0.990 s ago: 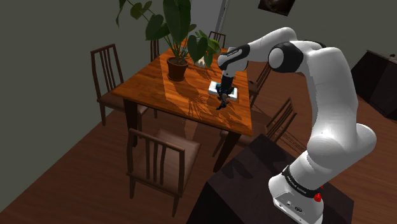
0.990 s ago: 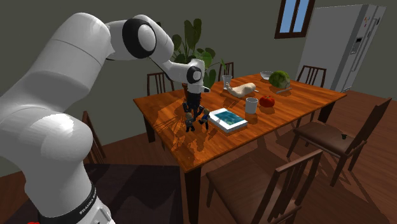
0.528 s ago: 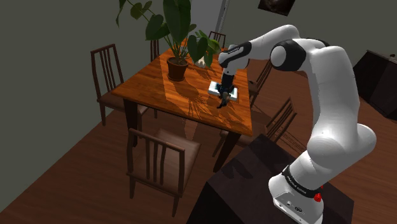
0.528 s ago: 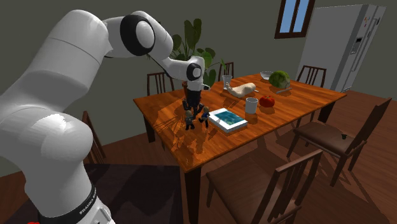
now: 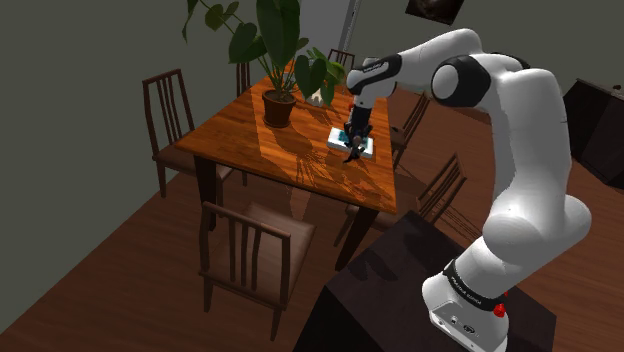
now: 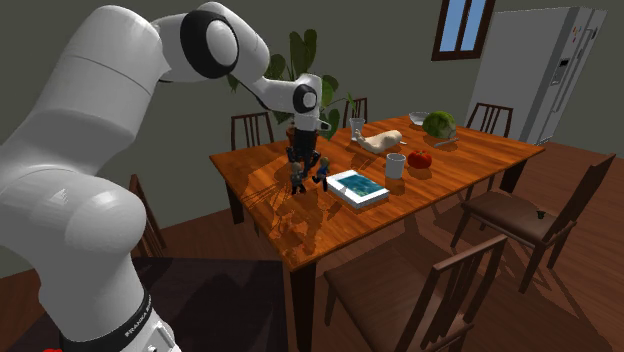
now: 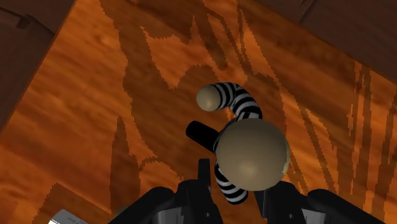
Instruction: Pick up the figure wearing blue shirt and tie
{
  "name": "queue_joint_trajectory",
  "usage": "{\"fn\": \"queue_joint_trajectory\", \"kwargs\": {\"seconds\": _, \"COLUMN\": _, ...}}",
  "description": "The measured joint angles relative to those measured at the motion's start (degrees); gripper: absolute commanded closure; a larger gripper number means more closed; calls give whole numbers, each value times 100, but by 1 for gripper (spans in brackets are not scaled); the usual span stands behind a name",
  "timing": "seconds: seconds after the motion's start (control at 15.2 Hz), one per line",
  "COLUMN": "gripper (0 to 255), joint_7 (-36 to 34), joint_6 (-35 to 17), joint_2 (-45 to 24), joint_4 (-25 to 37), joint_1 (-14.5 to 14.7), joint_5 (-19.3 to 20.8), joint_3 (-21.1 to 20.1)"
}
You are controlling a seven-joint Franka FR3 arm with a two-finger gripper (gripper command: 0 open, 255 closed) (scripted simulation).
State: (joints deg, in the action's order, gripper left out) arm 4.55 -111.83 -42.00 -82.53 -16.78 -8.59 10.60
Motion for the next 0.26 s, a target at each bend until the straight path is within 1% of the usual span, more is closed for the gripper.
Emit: {"fn": "queue_joint_trajectory", "kwargs": {"seconds": 0.26, "gripper": 255, "joint_7": -12, "joint_6": 188, "joint_2": 131, "joint_4": 59, "joint_1": 5, "joint_5": 23, "joint_3": 16}}
